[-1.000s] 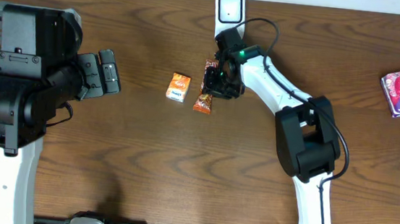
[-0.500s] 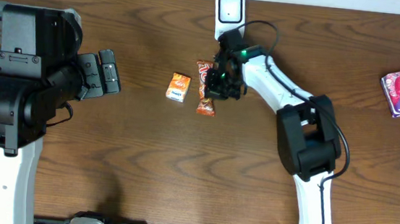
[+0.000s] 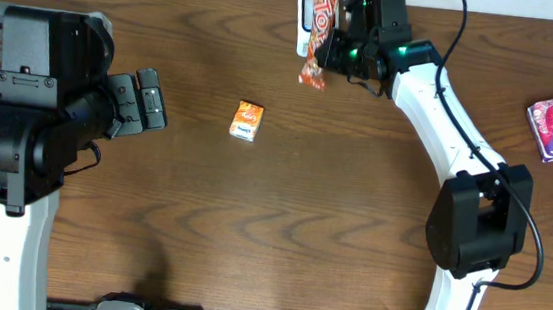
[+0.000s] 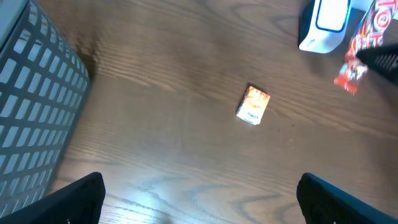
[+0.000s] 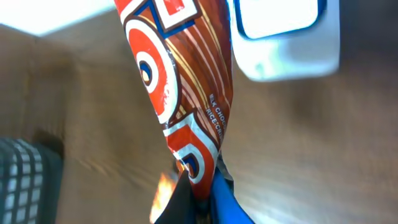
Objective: Scan the item barcode
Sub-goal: 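Lift the red bar and hold it in front of the scanner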
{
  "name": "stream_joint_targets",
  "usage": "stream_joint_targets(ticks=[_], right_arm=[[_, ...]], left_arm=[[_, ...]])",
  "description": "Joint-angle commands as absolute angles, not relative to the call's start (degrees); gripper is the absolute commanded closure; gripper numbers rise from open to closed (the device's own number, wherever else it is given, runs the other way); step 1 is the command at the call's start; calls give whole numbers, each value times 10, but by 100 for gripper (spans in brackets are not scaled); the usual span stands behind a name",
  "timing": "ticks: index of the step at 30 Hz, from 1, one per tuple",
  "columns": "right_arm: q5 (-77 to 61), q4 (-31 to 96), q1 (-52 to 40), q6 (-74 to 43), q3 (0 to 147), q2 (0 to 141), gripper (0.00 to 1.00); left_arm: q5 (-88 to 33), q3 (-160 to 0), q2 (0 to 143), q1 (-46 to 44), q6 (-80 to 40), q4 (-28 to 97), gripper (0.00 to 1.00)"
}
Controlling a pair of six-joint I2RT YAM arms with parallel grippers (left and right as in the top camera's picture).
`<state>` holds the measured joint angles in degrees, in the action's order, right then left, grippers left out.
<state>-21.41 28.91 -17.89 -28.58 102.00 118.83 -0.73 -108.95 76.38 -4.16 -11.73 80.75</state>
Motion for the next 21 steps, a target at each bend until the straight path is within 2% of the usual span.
stream_joint_targets(ticks=[1, 8, 21], right_arm=[[-199, 245, -176, -293, 1023, 1196, 99], [-118, 182, -175, -352, 1023, 1222, 99], [-137, 170, -149, -346, 1023, 1240, 99]], left_arm=[[-4, -1091, 764, -39, -112, 808, 2], [-4, -1091, 764, -39, -112, 808, 2], [-4, -1091, 764, -39, -112, 808, 2]])
